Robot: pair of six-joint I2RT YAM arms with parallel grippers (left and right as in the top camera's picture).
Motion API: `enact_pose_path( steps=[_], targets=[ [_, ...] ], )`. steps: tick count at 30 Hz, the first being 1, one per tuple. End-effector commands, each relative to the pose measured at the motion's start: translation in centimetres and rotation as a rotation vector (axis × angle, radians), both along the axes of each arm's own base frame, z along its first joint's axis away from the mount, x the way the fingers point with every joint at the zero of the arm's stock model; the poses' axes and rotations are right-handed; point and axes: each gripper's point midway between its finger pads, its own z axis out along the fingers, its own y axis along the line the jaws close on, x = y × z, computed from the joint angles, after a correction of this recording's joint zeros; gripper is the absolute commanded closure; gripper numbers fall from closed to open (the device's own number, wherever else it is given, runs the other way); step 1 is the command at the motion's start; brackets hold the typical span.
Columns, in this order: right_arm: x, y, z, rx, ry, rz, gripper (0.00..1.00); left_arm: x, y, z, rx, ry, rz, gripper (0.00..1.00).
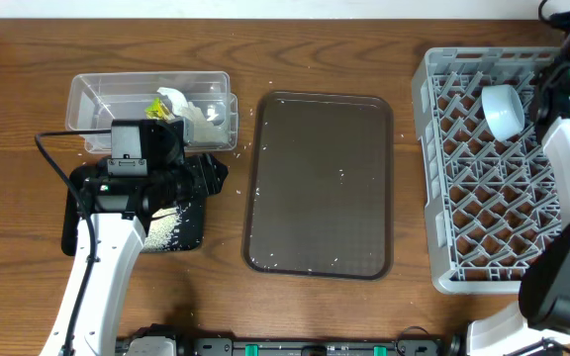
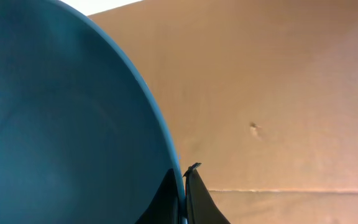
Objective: Sort waste into correct bins and load items into the dishwasher rack
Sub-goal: 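Lower the teal plate into the rack and open the right gripper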
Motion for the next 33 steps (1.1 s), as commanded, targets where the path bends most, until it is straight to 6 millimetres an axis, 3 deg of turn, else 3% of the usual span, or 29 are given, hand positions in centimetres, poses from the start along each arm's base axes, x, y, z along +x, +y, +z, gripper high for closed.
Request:
enact_pose_path(
  steps=[1,6,14,19,23,28,33],
  targets=[
    [0.1,-0.2,-0.9,0.029,-0.009,-0.012,0.99,0.2,0.3,0.3,0.010,-0.011,0.006,0.44],
    [0.5,0.2,-3.2,0.077,0.004,-0.019,0.99,0.2,0.3,0.3,0.010,-0.011,0.006,0.44],
    [0.5,3.0,-6.5,0.255,-0.082,-0.056,0.99,0.2,0.3,0.3,0.010,-0.010,0.006,0.45],
    [-0.2,5.8,-10.3,0.441,-0.052,-0.056,0.72,0.2,0.3,0.3,0.010,-0.010,0.006,0.45],
    [-0.9,7.9,-13.4,0.606,0.031,-0.016,0.64,0.2,0.3,0.3,0.011,-0.011,0.005,0.45],
    [-1.6,8.0,-14.0,0.635,0.046,-0.036,0.48,0.2,0.3,0.3,0.011,-0.010,0.005,0.45],
    [-1.6,8.0,-13.5,0.633,0.037,-0.034,0.44,0.2,0.3,0.3,0.011,-0.010,0.005,0.44]
  ],
)
